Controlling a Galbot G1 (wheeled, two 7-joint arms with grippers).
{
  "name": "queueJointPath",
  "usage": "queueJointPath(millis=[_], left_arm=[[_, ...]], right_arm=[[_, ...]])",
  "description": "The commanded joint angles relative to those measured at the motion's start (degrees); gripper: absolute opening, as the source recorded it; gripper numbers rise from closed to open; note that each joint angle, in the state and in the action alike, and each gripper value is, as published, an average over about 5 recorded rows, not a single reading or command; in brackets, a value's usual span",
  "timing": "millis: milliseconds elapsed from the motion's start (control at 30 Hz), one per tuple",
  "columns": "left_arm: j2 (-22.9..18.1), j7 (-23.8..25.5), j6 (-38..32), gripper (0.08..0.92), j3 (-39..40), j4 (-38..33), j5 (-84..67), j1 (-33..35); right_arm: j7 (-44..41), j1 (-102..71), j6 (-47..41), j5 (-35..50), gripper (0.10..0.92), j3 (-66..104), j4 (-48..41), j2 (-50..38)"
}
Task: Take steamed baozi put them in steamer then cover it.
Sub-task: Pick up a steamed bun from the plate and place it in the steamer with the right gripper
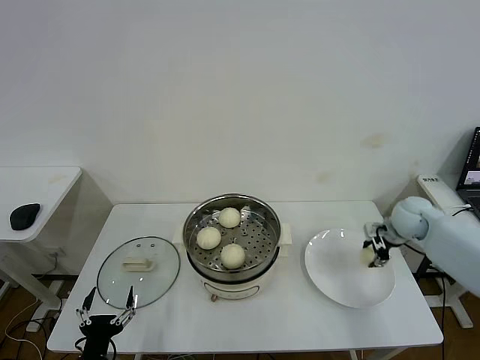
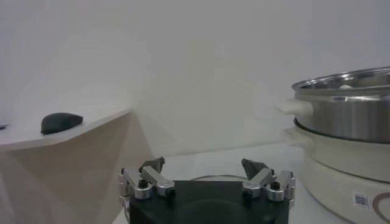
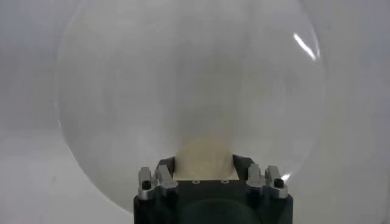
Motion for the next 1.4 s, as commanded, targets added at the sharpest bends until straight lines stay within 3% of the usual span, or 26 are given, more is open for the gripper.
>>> queueJointPath(millis=[33, 267, 500, 933, 1400], left_arm=[[0.22, 0.02, 0.05, 0.823, -0.06, -0.16, -0.13, -0.21], [0.19, 0.03, 0.01, 0.823, 0.25, -0.06, -0.17, -0.90], [0.14, 0.00, -0.27, 0.823, -0.41, 0.05, -0.12, -1.12], [0.08, -0.01, -0.59, 0.823, -1.61, -0.46, 0.06, -0.45], [0.35, 0.09, -1.37, 0.823, -2.77, -0.38, -0.59, -0.10]], right_arm=[[-1.01, 25.34, -4.18, 14.39, 0.603, -17.58, 10.09, 1.18], [1.33, 42.02, -9.95, 26.14, 0.604, -28.83, 13.99, 9.75], [5.64, 43.20, -15.08, 32.61, 0.611, -28.79, 11.68, 19.99], [10.14, 30.98, -21.04, 33.93, 0.611, -27.83, 2.74, 36.63], [12.64, 26.47, -24.28, 31.44, 0.611, -29.33, -1.52, 37.96]])
